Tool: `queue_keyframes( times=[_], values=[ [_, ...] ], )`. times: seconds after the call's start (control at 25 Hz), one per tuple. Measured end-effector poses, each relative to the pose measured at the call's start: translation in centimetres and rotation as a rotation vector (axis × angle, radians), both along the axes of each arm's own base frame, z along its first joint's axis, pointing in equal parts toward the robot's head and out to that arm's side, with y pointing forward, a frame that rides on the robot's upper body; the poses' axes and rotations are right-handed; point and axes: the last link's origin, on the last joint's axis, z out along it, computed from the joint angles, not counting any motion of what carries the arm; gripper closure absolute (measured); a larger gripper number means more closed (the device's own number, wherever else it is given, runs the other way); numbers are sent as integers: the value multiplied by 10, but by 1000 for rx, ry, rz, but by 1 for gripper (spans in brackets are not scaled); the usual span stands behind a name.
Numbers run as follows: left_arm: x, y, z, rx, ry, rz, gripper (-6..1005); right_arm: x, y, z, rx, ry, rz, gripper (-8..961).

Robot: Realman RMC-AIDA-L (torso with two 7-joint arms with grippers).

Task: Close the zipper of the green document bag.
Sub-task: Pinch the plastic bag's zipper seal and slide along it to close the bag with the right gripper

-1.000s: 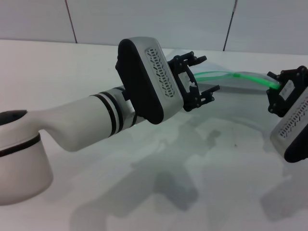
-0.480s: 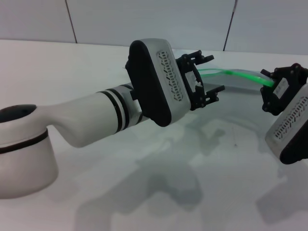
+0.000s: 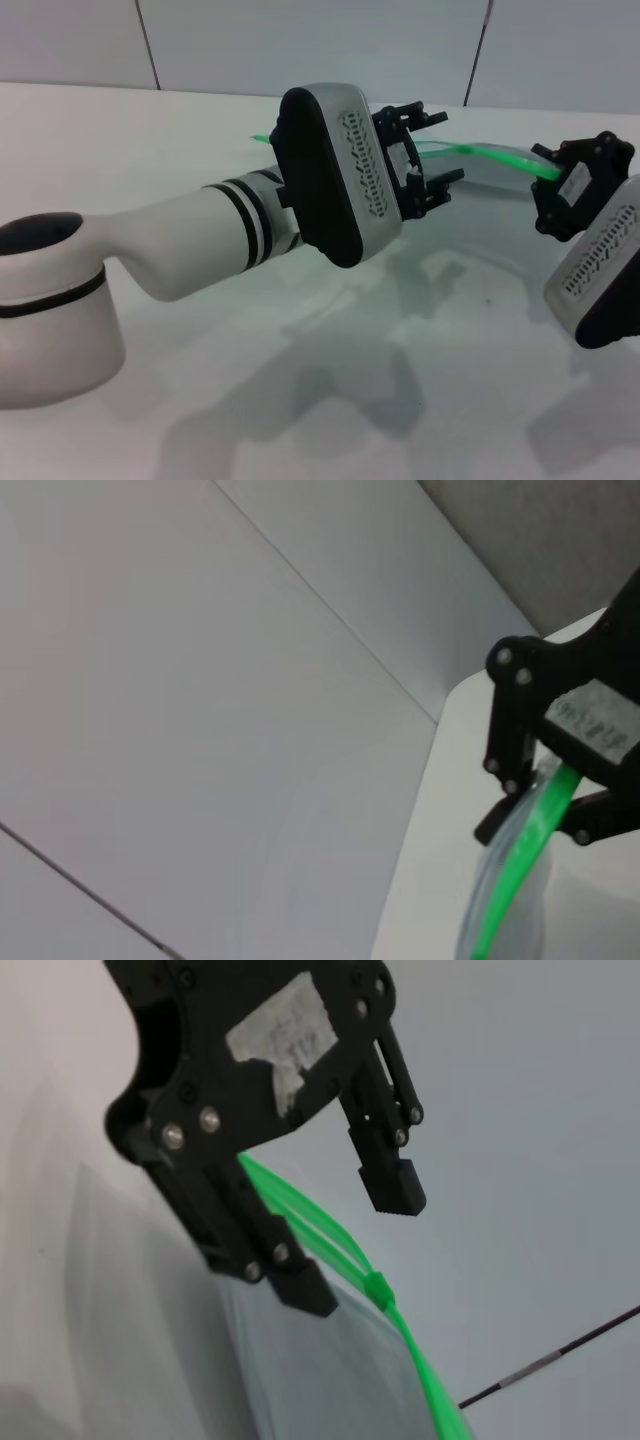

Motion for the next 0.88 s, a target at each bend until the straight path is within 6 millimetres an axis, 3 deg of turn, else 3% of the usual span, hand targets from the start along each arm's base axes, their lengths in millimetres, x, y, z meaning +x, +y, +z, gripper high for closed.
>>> queue_keyframes(
  times=[0.32, 0.56, 0.88],
  values=[
    [-1, 0, 0, 19, 14, -14, 400, -2, -1, -2, -7, 1, 6, 901],
    [1, -2, -2, 11, 9, -15, 587, -2, -1, -2, -7, -1, 7, 900],
    [2, -1, -3, 17, 5, -11, 612, -3, -1, -2, -7, -1, 9, 900]
  ],
)
